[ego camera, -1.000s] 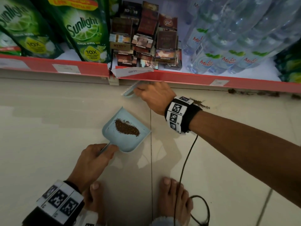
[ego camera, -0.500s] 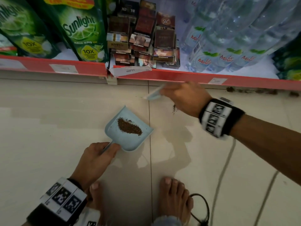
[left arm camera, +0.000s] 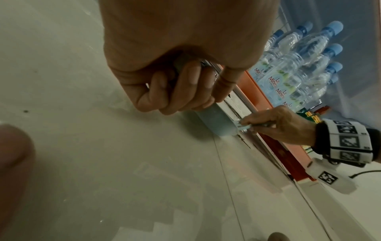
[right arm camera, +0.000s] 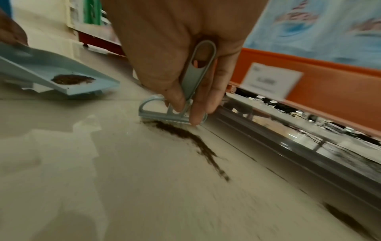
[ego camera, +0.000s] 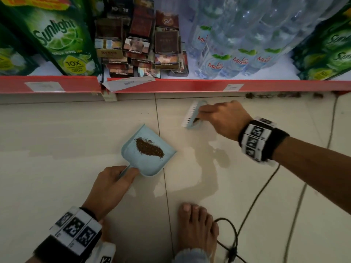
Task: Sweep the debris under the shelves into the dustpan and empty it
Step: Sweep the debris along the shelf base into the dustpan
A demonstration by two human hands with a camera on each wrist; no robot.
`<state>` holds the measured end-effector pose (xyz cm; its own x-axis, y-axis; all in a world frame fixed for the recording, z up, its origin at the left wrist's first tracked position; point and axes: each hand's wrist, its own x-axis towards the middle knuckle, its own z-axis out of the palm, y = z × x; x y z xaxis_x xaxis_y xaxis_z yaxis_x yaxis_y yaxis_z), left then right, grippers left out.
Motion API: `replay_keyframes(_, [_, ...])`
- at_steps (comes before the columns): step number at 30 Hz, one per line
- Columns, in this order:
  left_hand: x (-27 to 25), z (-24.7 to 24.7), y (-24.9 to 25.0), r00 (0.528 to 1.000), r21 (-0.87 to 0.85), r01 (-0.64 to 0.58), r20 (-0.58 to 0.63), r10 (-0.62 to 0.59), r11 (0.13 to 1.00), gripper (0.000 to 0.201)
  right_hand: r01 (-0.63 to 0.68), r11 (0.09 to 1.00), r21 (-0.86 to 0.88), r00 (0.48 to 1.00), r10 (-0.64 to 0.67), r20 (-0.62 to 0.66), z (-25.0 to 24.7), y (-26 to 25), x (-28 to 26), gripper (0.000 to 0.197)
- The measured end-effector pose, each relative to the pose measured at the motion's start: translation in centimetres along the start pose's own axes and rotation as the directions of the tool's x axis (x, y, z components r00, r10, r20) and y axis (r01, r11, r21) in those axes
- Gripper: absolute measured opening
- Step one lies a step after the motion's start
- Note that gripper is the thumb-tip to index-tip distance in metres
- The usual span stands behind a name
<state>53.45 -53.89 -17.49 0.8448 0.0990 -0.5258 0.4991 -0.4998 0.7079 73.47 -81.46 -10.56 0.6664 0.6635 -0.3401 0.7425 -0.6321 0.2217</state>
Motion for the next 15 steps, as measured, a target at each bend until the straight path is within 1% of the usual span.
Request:
replay_keyframes(2, [0.4, -0.1, 1.0, 1.0, -0.08, 0.02, -0.019, -0.021, 0.997, 0.044, -0.066, 0.998, -0.003, 0.998, 0.066, -0.003, 0.3, 1.2, -1.6, 0.043])
replay_keyframes(3, [0.5, -0.1, 1.2, 1.0, -0.096, 0.011, -0.002, -0.011, 0.995, 0.044, -0.092, 0.996, 0.006, 0.996, 0.092, -0.018, 0.3, 1.5, -2.0, 0.042])
replay_keyframes(6, [0.8, 0.6, 1.6, 1.0, -0.103, 0.004, 0.024, -0.001, 0.995, 0.043, -0.106, 0.991, 0.078, 0.989, 0.114, -0.097, -0.1, 1.4, -2.1, 0.04])
replay_keyframes(8, [1.2, 0.4, 1.5, 1.0, -0.108, -0.012, 0.013, 0.014, 0.994, 0.043, -0.075, 0.989, 0.131, 0.985, 0.094, -0.145, -0.4, 0.4, -1.3, 0.041])
replay_keyframes(11, [1.0, 0.7, 1.4, 1.0, -0.112, -0.024, -0.001, 0.024, 0.993, 0.044, -0.011, 0.992, 0.129, 0.988, 0.031, -0.152, -0.6, -1.5, 0.7, 0.048])
replay_keyframes(13, [0.6, 0.5, 1.2, 0.999, -0.089, 0.032, 0.01, -0.031, 0.996, 0.046, 0.055, 0.992, 0.11, 0.992, -0.042, -0.119, 0.2, -2.4, 1.1, 0.049])
replay_keyframes(15, [-0.1, -0.6, 1.7, 0.999, -0.145, 0.045, 0.01, -0.044, 0.988, 0.047, 0.129, 0.985, 0.117, 0.987, -0.115, -0.116, 1.3, -1.9, 0.3, 0.049])
